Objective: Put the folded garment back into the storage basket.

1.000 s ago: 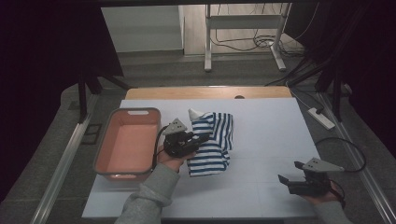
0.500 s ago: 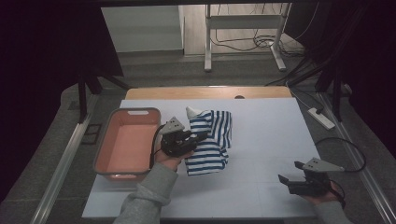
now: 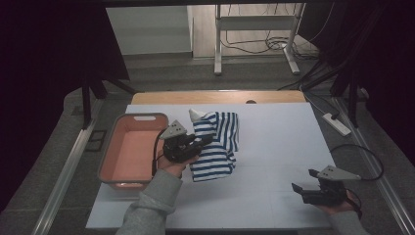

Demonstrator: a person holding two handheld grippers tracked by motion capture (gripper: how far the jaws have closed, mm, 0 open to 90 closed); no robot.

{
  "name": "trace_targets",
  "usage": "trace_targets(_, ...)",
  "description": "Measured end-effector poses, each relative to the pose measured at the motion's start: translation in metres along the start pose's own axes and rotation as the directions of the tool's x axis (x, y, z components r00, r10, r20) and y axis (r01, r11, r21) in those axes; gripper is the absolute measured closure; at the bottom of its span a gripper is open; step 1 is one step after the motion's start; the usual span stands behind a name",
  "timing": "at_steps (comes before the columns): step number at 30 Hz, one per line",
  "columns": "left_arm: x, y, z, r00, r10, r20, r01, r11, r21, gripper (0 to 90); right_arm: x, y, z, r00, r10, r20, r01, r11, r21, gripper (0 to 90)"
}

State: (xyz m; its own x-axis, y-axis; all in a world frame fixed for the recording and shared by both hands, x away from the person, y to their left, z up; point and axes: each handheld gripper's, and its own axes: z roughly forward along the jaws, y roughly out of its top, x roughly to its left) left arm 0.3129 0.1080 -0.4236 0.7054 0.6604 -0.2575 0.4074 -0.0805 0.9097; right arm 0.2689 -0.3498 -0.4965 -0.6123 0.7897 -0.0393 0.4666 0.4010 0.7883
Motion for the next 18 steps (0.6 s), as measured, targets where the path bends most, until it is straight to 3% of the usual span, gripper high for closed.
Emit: trace_targets(18, 0.013, 0.005, -0.018, 0.9993, -0.028, -0.025, 0.027, 0.9985, -0.048, 70.5, 0.000, 0.000, 0.000, 1.0000, 0.006, 0.003, -0.006, 1.000, 0.004, 16.2)
